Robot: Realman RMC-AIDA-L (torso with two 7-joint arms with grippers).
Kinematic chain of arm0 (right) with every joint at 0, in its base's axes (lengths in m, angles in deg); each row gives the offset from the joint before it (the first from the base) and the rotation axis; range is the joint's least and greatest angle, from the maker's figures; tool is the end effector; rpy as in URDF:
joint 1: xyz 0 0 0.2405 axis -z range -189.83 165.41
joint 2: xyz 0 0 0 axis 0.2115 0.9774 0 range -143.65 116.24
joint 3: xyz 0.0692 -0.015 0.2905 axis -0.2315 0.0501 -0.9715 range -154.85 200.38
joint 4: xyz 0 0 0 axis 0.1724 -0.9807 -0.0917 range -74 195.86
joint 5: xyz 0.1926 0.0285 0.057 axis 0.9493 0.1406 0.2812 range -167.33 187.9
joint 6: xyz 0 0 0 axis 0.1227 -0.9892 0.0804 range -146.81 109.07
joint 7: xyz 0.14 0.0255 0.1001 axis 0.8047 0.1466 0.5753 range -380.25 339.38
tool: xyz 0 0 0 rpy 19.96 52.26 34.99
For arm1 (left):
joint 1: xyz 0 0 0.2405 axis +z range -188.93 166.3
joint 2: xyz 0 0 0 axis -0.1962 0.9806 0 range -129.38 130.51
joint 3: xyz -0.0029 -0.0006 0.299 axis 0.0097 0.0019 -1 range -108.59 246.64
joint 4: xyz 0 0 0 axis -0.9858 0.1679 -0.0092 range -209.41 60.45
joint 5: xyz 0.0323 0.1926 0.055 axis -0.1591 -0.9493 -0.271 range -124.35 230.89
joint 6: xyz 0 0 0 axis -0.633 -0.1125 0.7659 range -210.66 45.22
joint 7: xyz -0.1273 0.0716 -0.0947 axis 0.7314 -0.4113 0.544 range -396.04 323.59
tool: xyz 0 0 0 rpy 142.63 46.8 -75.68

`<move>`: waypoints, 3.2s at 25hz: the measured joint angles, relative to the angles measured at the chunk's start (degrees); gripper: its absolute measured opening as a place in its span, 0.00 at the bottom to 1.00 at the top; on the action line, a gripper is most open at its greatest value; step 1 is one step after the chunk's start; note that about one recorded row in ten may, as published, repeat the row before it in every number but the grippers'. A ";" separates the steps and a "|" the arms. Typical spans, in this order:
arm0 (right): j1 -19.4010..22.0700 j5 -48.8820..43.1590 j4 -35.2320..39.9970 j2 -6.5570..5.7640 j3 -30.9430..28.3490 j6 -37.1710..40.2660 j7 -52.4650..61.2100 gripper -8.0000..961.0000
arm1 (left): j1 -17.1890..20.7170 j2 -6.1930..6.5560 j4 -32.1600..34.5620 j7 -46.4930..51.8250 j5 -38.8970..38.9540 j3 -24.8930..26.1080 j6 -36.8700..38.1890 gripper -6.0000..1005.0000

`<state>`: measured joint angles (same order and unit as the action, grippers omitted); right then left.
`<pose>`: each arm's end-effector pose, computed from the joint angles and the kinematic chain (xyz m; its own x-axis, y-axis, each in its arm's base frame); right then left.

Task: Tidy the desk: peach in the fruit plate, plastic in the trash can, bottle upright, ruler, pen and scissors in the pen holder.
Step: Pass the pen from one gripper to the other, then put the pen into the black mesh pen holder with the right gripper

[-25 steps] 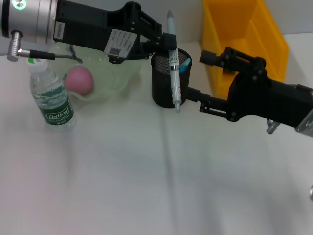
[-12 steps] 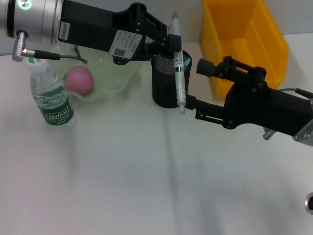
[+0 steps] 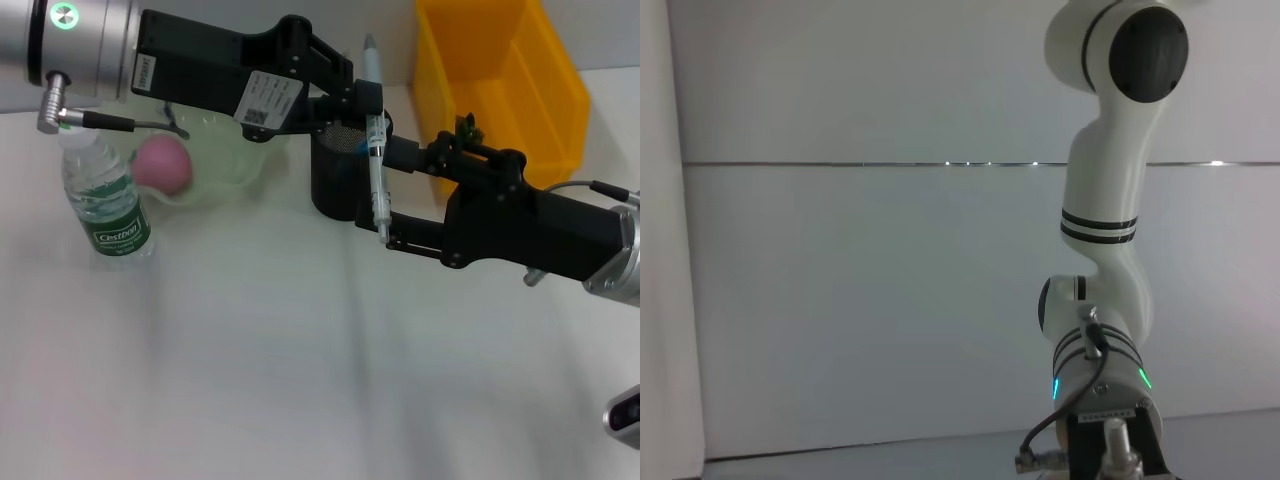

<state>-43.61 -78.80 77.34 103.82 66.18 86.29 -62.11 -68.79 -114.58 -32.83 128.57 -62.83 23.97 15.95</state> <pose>0.2277 0.3196 -0.0391 0.2003 0.9593 0.1989 0.5426 0.0604 -0.8378 -0.0908 0.4254 -0.0241 0.2268 0.9710 0.0754 0.8874 -0.2379 0.3950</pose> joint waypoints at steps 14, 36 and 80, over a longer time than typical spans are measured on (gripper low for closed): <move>-0.85 -0.11 -1.81 -0.55 0.01 0.52 -2.35 0.67 | -0.05 0.09 -0.88 0.07 -0.01 0.32 -0.18 0.25; -1.21 -0.48 -1.83 -0.64 1.31 0.61 -4.36 0.31 | 0.44 0.01 -1.57 0.09 -0.08 0.29 -0.34 0.27; 0.16 9.61 -5.06 -1.17 0.60 6.01 1.63 0.23 | 6.97 0.08 0.76 -10.74 6.37 0.90 0.14 0.77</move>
<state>-43.44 -69.19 72.28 102.65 66.79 92.30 -60.48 -61.81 -114.50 -32.07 117.83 -56.46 24.88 16.10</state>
